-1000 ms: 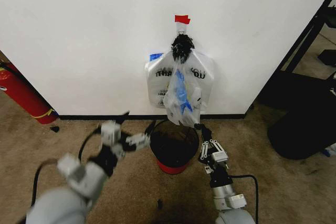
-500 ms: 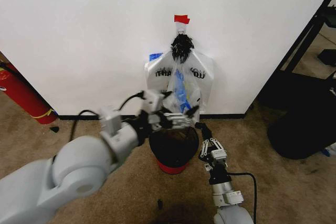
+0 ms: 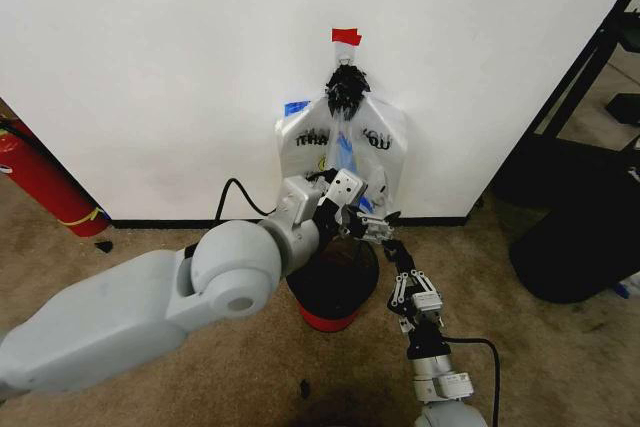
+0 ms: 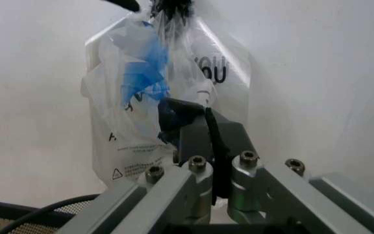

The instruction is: Pick up the garbage bag from the wall and place it over the trash bin.

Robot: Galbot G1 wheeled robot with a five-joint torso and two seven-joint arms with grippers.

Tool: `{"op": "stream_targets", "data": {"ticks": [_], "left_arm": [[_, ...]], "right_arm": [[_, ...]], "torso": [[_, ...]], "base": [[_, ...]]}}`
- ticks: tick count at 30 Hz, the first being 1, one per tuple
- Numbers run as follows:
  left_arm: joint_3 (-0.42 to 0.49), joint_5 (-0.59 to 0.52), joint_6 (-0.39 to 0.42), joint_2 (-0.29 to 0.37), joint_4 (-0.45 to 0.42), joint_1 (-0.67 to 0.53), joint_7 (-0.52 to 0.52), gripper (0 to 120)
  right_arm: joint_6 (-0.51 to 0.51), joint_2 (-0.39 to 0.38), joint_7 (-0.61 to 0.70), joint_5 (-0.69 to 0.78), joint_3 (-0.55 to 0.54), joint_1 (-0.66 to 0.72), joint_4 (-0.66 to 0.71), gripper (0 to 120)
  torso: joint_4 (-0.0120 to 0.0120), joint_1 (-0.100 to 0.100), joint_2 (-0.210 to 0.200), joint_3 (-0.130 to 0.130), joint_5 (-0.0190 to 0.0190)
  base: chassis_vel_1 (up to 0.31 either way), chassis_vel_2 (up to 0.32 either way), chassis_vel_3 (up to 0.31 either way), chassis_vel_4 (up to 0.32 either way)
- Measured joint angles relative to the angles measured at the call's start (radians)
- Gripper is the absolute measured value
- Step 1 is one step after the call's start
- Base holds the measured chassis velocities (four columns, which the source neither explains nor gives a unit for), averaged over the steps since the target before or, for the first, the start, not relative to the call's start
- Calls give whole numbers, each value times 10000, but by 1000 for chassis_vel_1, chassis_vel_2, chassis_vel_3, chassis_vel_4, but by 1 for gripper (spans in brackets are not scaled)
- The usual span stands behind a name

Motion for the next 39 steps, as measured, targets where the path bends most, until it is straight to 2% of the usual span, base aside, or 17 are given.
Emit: {"op": "stream_targets", "data": {"ticks": [9,14,16,21,22,23,29,32,38,39], "left_arm": [[506,-180,248,-500,809,-380,-393,98],[767,-428,1224,-775,1222,-702,-1531,94],[804,-538,1359,-794,1259,-745,-1752,93],[883,-881,1618,-794,1343,-858,-2452,76],[884,-983,1623,-760,1336,-873,-2528,69],[884,-983,1623,-760,1336,-873,-2528,69],[866,-1266,1623,-719,1366,-879,-2725,43],[840,-1317,1620,-738,1367,-869,-2791,36],[789,-1477,1489,-812,1400,-776,-2940,10],[789,-1477,1489,-812,1400,-776,-2940,10]], "right_arm": [[53,-73,6,2,70,-102,70,0],[63,-109,12,31,105,-108,157,0],[63,-110,12,36,104,-103,161,0],[64,-95,13,40,39,-88,163,0],[66,-92,13,40,25,-77,160,0],[66,-92,13,40,25,-77,160,0],[70,-84,23,41,14,-19,125,0],[70,-97,30,46,30,-33,125,0],[53,-163,60,107,79,3,146,0],[53,-163,60,107,79,3,146,0]], "torso": [[1,0,0,0,1],[0,0,0,0,1],[0,0,0,0,1],[0,0,0,0,0],[0,0,0,0,0],[0,0,0,0,0],[0,0,0,-1,0],[0,0,0,-1,0],[0,0,0,-1,0],[0,0,0,-1,0]], "base": [[0,0,0,0],[0,0,0,0],[0,0,0,0],[0,0,0,0],[0,0,0,0],[0,0,0,0],[0,0,0,0],[0,0,0,0],[0,0,0,0],[0,0,0,0]]}}
